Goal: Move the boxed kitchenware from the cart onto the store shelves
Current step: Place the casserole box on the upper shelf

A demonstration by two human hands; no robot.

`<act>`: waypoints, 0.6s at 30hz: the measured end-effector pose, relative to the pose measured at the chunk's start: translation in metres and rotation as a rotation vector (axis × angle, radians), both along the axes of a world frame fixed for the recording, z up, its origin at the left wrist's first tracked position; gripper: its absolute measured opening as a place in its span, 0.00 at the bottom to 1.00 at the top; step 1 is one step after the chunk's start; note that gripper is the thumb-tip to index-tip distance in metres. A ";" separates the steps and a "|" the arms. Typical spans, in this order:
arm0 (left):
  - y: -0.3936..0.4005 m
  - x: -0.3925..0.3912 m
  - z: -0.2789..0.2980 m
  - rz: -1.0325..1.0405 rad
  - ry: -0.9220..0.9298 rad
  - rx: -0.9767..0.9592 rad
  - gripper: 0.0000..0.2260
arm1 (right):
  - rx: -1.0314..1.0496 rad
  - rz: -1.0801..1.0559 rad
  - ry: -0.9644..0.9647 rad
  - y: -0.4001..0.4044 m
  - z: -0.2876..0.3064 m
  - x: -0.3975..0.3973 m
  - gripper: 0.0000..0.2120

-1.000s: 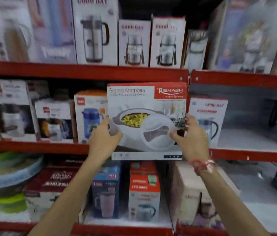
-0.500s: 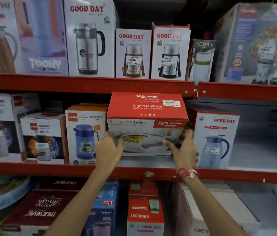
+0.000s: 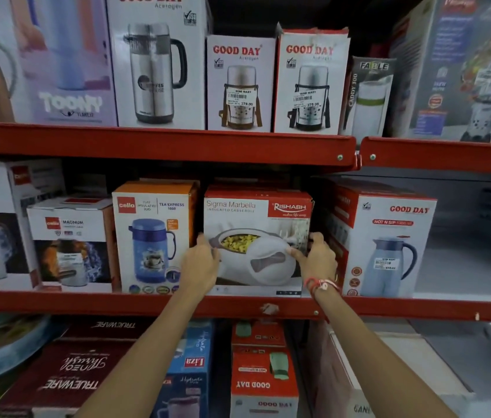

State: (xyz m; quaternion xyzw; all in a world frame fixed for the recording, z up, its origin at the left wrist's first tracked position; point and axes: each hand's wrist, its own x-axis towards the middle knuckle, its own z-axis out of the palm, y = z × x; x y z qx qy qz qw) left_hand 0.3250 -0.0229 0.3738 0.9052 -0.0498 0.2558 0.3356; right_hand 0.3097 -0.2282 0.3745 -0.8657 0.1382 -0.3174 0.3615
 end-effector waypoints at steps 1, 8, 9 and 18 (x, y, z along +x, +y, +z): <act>0.001 0.002 -0.003 -0.012 0.016 0.031 0.21 | -0.017 0.000 0.021 0.001 -0.001 0.001 0.27; 0.038 -0.042 -0.066 -0.177 -0.237 -0.156 0.18 | -0.097 0.010 -0.299 0.054 -0.047 -0.040 0.24; 0.048 -0.053 -0.084 -0.188 -0.262 -0.178 0.16 | -0.058 0.092 -0.331 0.071 -0.064 -0.051 0.20; 0.100 -0.088 -0.192 -0.121 0.449 -0.177 0.27 | 0.136 0.609 0.544 0.161 -0.186 -0.077 0.45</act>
